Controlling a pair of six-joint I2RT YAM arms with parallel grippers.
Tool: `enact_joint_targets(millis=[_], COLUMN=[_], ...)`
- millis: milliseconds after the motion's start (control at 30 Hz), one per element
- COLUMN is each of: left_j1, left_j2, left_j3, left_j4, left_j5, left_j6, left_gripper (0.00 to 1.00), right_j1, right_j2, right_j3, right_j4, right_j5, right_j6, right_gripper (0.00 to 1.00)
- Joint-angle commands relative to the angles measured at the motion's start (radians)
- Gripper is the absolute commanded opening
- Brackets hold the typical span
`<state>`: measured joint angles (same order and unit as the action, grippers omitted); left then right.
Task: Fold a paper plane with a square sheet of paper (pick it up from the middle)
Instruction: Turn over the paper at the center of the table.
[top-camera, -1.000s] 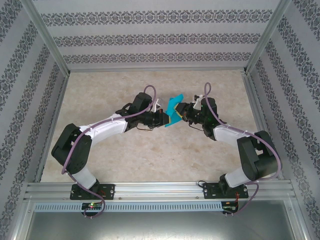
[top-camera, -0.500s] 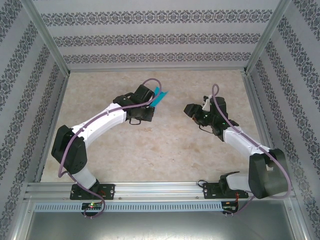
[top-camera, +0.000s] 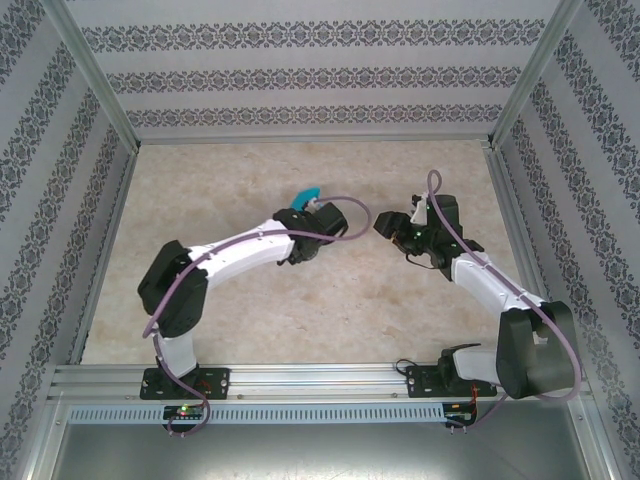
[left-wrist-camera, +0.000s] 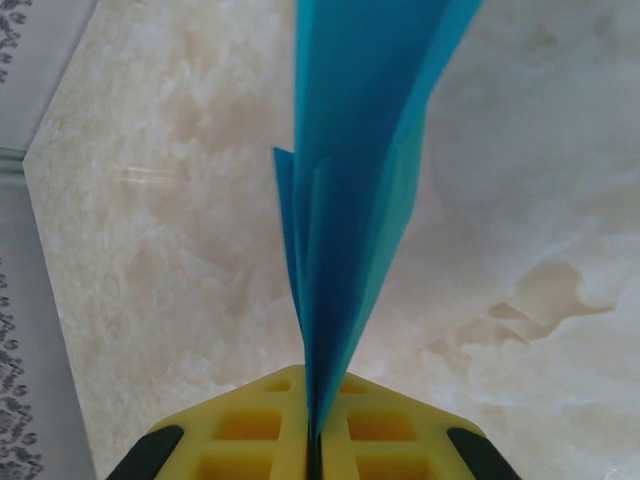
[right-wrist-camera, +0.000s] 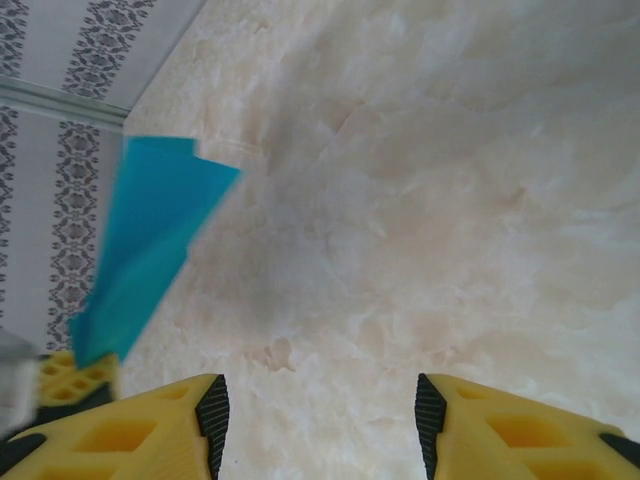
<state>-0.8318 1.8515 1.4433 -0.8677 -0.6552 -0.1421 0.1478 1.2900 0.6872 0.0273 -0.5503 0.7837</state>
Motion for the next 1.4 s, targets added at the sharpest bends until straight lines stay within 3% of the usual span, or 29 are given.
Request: enact_joint_targets(millis=[0,267,467,667,967,1200,1367], left_j1=[-0.052,-0.166,-0.243,-0.254,-0.253,-0.229,-0.100], left_j2=[0.042,0.163,0.204,0.203,0.053,-0.148,-0.320], left_j3=[-0.001,-0.019,-0.066,-0.084,-0.090,-0.114,-0.211], left_j4=[-0.004,0.071,0.161,0.185,0.169,0.071,0.073], left_j5=[-0.079,-0.039,0.037,0.113,0.388,0.606,0.770], left_j6=[0.054,0.106,0.179,0.187,0.157,0.072,-0.035], left_gripper=[0.12,0.16,0.28,0.40,0.67,0.74,0.74], right_j1=[-0.037,-0.122,-0.140,-0.112,-0.027,0.094,0.222], right_j2=[0.018,0.019,0.032,0.072,0.106,0.105,0.125], right_j3=[-0.007,-0.046,-0.044,-0.039,-0.022,-0.029,-0.002], right_j4=[0.083,0.134,0.162,0.217,0.223,0.219,0.218], right_j5=[-0.097,-0.168,-0.192,-0.215,-0.208,-0.163,-0.079], right_j6=[0.022,0.051,0.067,0.101,0.100,0.117,0.135], right_gripper=[0.55,0.56,0.55,0.53,0.51,0.47,0.37])
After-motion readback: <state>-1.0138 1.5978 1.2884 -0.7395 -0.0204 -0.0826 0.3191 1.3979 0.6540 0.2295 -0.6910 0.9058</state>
